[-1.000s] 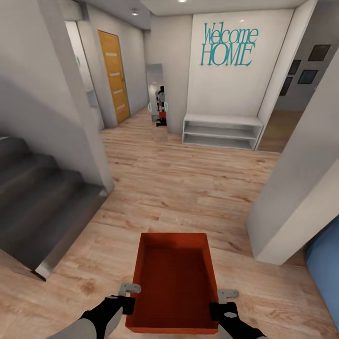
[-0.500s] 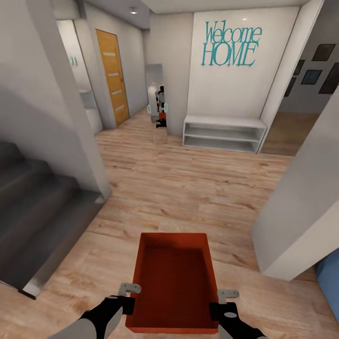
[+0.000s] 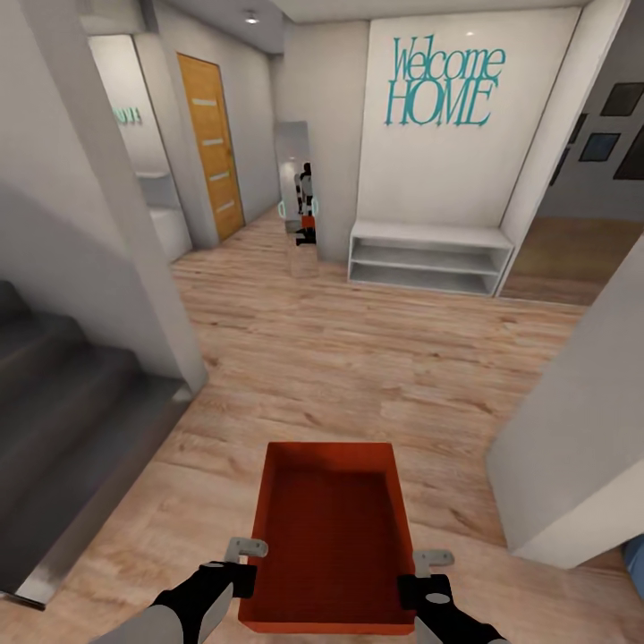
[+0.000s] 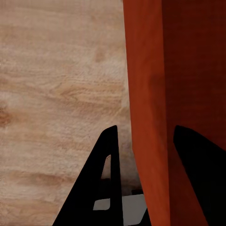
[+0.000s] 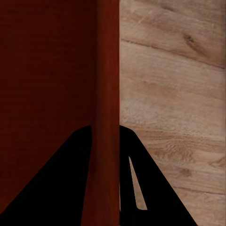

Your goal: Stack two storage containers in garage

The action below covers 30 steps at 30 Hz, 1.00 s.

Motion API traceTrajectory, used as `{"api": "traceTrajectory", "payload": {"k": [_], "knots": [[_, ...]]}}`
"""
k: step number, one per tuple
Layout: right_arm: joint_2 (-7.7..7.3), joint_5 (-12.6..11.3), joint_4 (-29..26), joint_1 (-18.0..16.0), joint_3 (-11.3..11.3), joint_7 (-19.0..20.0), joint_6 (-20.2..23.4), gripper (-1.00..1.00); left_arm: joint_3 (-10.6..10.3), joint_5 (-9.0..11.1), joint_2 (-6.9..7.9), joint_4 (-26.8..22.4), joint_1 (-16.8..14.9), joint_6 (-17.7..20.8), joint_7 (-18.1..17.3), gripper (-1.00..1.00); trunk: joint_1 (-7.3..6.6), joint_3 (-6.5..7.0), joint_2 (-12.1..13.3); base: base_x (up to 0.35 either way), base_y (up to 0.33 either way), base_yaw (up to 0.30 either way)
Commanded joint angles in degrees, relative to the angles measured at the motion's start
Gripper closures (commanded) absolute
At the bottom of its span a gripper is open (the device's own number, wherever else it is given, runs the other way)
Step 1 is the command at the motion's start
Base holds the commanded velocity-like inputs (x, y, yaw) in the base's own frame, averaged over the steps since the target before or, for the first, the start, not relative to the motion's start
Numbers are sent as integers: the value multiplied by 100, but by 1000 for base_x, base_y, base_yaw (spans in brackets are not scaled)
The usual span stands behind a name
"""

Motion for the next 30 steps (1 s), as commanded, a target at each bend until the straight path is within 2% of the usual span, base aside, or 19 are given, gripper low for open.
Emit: {"api": "traceTrajectory", "payload": {"k": [1, 30], "knots": [[-3, -22, 5, -7, -43, -33, -35, 100, 2, -101, 0, -10, 0, 37, 27, 100, 4, -6, -5, 325, 0, 0], [-3, -22, 5, -7, -43, -33, -35, 100, 7, -101, 0, -11, 0, 37, 27, 100, 4, -6, -5, 324, 0, 0]]}}
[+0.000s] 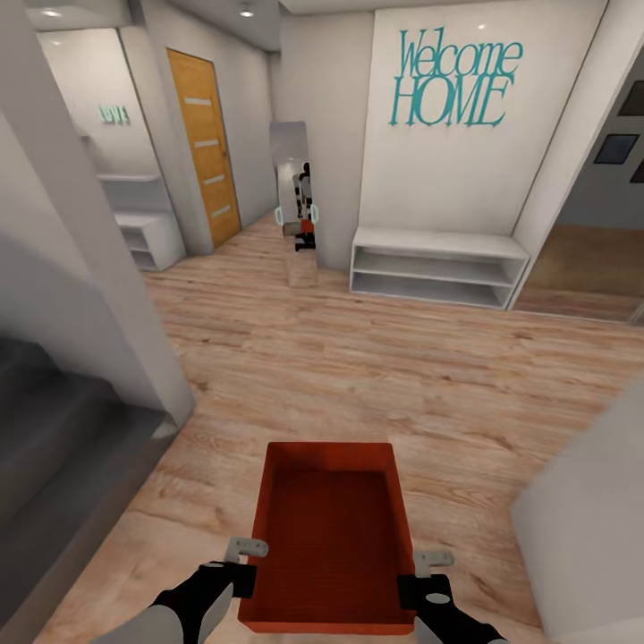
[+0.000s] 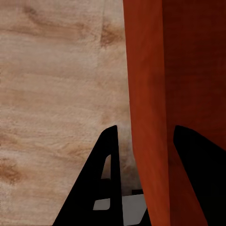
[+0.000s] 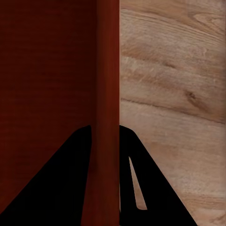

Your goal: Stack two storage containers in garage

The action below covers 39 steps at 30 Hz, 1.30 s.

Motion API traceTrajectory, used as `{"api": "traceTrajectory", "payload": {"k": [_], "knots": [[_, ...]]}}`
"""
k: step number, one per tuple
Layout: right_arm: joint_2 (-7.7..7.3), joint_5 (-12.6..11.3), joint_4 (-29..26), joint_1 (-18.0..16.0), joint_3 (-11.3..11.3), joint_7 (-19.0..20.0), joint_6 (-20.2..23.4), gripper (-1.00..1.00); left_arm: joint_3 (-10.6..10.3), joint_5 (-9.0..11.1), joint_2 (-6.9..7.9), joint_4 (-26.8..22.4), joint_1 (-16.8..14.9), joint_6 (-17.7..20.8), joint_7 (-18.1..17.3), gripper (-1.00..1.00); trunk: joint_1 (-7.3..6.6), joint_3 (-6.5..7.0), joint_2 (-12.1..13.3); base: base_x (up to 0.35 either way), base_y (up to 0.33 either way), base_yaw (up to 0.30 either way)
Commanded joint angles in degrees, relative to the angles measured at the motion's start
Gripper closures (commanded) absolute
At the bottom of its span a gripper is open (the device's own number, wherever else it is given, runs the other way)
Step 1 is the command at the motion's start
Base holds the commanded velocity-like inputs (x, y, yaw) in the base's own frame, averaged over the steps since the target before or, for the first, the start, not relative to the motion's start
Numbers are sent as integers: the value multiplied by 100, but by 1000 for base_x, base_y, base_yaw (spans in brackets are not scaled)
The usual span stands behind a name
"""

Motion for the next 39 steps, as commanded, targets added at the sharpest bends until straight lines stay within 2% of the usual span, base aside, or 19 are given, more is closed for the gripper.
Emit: {"api": "traceTrajectory", "payload": {"k": [1, 39], "knots": [[-3, -21, 5, -7, -43, -33, -35, 100, 1, -101, 0, -10, 0, 37, 26, 100, 4, -6, -5, 324, 0, 0], [-12, -21, 5, -7, -43, -33, -35, 100, 3, -101, 0, -9, 0, 37, 26, 100, 4, -6, -5, 324, 0, 0]]}}
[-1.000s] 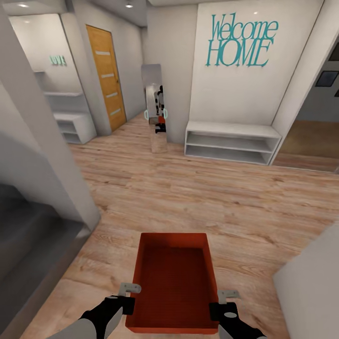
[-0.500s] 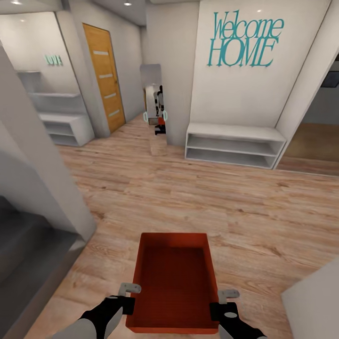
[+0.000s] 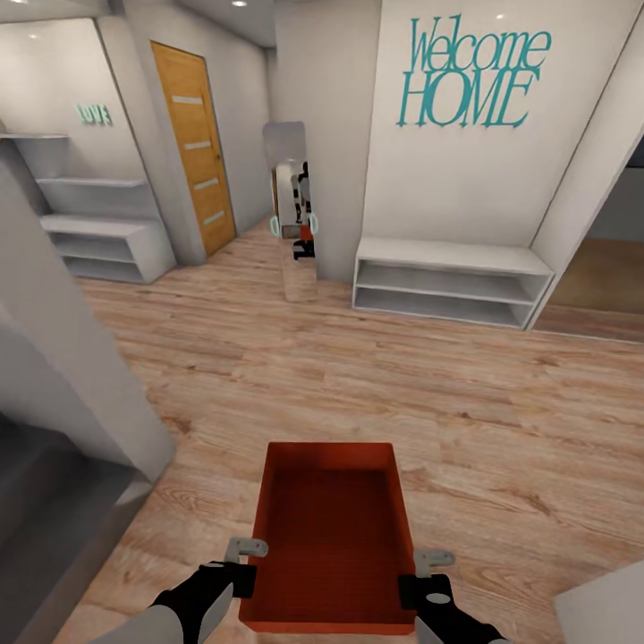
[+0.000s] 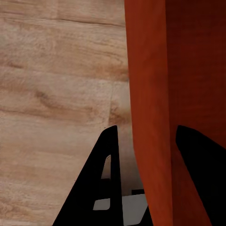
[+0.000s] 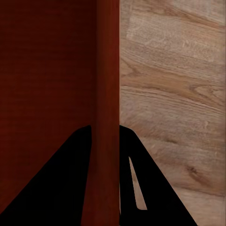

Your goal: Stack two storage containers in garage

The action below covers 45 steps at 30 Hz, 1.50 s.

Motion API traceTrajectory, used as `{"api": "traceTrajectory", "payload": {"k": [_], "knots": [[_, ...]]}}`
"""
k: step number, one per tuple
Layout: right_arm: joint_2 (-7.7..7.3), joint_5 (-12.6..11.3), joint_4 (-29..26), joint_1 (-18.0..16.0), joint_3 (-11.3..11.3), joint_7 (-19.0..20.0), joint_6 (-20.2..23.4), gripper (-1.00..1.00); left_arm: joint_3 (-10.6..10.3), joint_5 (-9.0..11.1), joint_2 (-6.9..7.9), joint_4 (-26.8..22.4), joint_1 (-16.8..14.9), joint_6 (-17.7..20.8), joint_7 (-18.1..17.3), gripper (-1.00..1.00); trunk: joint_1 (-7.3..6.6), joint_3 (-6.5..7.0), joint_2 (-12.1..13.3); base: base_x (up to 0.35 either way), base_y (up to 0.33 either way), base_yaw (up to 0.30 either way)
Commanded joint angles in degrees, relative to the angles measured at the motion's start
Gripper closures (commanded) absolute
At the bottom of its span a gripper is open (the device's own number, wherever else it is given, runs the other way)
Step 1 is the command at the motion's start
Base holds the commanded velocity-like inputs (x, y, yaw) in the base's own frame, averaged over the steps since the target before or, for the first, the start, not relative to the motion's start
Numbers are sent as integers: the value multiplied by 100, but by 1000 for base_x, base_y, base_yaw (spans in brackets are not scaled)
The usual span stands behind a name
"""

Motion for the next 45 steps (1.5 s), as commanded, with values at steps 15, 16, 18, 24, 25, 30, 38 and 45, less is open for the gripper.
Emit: {"api": "traceTrajectory", "payload": {"k": [15, 16, 18, 24, 25, 30, 38, 45], "knots": [[-3, -23, 6, -7, -40, -33, -35, 100, 1, -101, 0, -18, 0, 37, 26, 100, 4, -6, -5, 324, 0, 0], [-3, -23, 6, -7, -40, -33, -35, 100, 2, -101, 0, -19, 0, 37, 26, 100, 4, -6, -5, 324, 0, 0], [-3, -23, 6, -7, -40, -33, -35, 100, 2, -101, 0, -19, 0, 37, 26, 100, 4, -6, -5, 324, 0, 0], [-3, -23, 6, -7, -40, -33, -35, 100, 1, -101, 0, -19, 0, 37, 26, 100, 4, -6, -5, 324, 0, 0], [-3, -23, 6, -7, -40, -33, -35, 100, 2, -101, 0, -19, 0, 37, 26, 100, 4, -6, -5, 324, 0, 0], [-3, -23, 6, -7, -40, -33, -35, 100, 3, -101, 0, -19, 0, 37, 26, 100, 4, -6, -5, 325, 0, 0], [-2, -23, 6, -7, -40, -33, -35, 100, 3, -98, 0, -15, 0, 37, 26, 100, 4, -6, -5, 324, 0, 0], [-1, -23, 6, -7, -39, -33, -35, 100, 3, -93, 0, -17, 0, 37, 26, 100, 4, -6, -5, 324, 0, 0]]}}
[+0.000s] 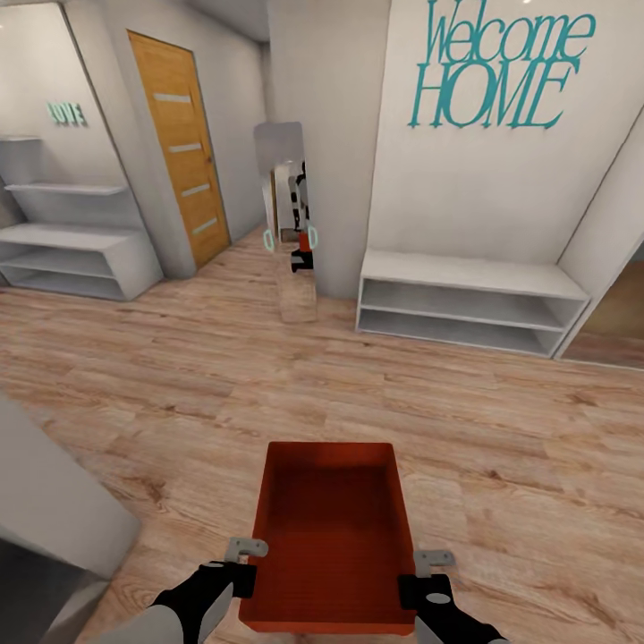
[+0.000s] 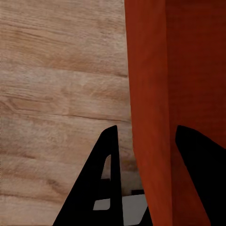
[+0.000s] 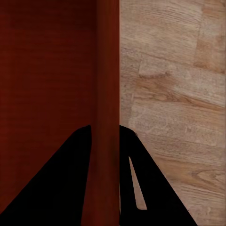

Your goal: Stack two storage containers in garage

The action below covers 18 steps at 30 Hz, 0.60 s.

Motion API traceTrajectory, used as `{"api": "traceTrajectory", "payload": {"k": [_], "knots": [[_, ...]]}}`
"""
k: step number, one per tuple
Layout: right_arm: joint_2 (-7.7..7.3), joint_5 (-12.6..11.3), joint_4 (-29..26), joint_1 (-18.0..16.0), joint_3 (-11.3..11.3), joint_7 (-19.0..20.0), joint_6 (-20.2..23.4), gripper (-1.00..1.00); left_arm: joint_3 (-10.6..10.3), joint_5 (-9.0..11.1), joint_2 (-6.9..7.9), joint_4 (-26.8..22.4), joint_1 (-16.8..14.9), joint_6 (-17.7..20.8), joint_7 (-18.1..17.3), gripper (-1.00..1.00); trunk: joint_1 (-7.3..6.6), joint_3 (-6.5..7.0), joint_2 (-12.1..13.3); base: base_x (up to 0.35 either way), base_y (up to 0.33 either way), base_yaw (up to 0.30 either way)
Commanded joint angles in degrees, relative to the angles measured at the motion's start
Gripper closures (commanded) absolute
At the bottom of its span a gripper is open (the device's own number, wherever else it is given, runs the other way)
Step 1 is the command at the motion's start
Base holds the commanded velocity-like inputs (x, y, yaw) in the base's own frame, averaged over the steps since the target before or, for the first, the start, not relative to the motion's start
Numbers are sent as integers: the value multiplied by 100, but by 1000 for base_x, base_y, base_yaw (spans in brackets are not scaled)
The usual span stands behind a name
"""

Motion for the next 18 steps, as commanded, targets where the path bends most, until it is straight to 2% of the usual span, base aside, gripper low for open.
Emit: {"api": "traceTrajectory", "payload": {"k": [1, 11, 18], "knots": [[-1, -26, 5, -6, -26, -31, -33, 100, 3, -102, 0, -12, 0, 37, 26, 100, 4, -6, -5, 324, 0, 0], [3, -26, 5, -6, -28, -40, -33, 100, 3, -105, 0, -13, 0, 37, 26, 100, 4, -6, -5, 324, 0, 5], [-6, -26, 5, -6, -22, -32, -33, 100, 3, -108, 0, -13, 0, 37, 26, 100, 4, -17, -5, 324, 0, 203]]}}
